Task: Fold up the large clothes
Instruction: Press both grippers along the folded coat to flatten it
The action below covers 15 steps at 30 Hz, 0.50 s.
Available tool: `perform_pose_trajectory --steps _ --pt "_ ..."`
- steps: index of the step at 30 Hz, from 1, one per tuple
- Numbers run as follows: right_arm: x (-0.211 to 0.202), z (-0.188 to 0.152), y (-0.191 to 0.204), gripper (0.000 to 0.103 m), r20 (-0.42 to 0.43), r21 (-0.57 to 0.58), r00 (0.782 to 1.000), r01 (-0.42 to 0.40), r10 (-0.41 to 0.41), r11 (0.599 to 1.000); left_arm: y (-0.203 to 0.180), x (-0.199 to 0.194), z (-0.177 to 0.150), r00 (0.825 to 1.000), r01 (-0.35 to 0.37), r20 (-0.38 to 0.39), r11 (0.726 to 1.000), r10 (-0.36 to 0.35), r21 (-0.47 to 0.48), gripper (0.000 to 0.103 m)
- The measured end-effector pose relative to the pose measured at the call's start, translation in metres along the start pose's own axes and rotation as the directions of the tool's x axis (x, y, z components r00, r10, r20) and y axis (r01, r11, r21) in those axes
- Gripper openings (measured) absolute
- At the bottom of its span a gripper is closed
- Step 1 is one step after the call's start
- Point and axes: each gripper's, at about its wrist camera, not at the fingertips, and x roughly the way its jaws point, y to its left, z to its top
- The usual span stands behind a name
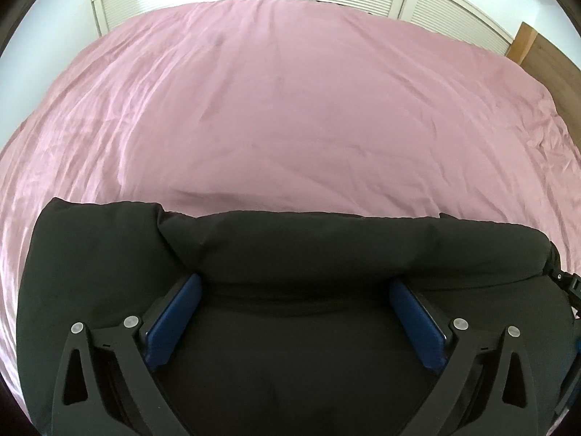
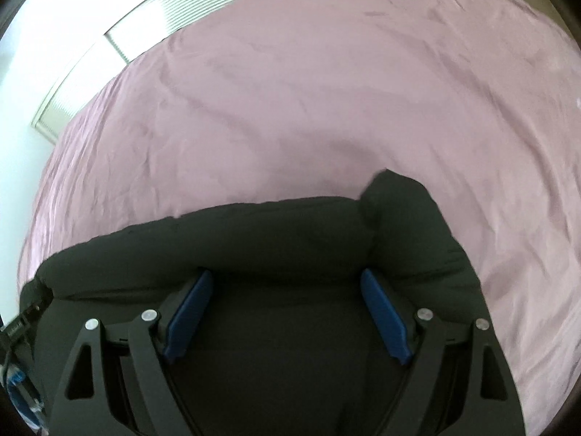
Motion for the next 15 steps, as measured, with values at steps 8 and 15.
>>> perform_pose_trajectory --steps 8,15 --pt "0.010 -0.009 -0.004 0.085 -0.006 0.018 1.000 -0.008 0.008 1.000 -0.006 0.003 -0.005 0.999 -0.042 0.012 0.999 0.042 0.024 0.102" --pt "-0.005 -0.004 0.009 0.085 -0.029 -0.026 0.997 0.076 -0.077 0.997 -0.002 -0.018 -0.007 0.999 -0.047 0.010 0.998 0.047 0.028 0.102"
